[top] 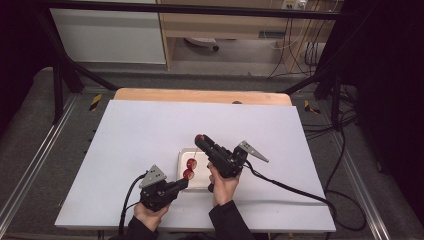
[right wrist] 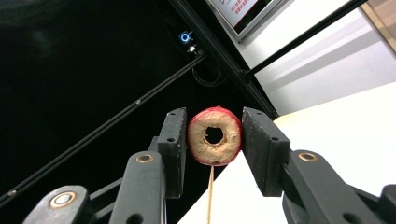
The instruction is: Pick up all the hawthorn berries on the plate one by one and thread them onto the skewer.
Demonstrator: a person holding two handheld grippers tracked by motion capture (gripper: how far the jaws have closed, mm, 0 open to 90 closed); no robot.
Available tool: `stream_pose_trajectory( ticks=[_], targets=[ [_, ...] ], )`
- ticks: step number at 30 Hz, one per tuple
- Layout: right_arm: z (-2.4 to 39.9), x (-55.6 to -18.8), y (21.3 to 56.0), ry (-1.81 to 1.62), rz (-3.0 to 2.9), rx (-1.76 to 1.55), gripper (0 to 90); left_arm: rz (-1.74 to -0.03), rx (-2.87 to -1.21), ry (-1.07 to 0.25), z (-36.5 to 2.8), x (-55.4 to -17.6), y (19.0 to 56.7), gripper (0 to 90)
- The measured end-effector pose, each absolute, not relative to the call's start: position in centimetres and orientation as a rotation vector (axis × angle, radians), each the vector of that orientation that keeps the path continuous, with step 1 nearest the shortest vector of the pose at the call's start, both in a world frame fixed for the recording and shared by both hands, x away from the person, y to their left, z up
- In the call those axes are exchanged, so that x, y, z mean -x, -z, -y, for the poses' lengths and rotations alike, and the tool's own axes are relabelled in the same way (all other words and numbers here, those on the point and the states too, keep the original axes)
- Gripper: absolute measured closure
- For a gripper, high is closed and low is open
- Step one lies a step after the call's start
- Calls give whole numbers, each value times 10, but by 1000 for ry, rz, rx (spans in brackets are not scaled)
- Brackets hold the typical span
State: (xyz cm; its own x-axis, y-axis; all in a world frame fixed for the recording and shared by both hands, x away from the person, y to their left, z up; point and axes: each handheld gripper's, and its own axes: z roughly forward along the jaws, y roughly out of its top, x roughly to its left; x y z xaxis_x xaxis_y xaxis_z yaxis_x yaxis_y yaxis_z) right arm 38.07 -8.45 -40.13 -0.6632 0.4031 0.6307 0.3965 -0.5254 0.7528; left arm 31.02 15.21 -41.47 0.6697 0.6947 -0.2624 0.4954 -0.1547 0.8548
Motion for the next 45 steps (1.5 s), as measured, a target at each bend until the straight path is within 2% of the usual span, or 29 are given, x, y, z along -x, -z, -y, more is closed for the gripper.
stream_pose_trajectory(
  ticks=[17, 32, 33, 35, 36, 44, 45],
  targets=[
    [80, -377, 408, -2413, -1572, -1262, 621, -979, -1783, -198, -151, -311, 414, 883],
    [71, -370, 417, -2343, -1698, -1231, 614, -983, -1764, -224, -155, -315, 413, 883],
    [71, -370, 416, -2335, -1706, -1229, 602, -984, -1766, -228, -156, -315, 414, 882],
    [73, -371, 414, -2298, -1725, -1225, 496, -983, -1765, -231, -158, -315, 414, 882],
    [75, -371, 412, -2275, -1749, -1214, 471, -983, -1765, -235, -158, -315, 414, 882],
    [93, -377, 396, -1964, -1988, -1094, 302, -986, -1780, -263, -164, -319, 416, 882],
    [93, -377, 396, -1964, -1988, -1094, 302, -986, -1780, -263, -164, -319, 416, 882]
  ],
)
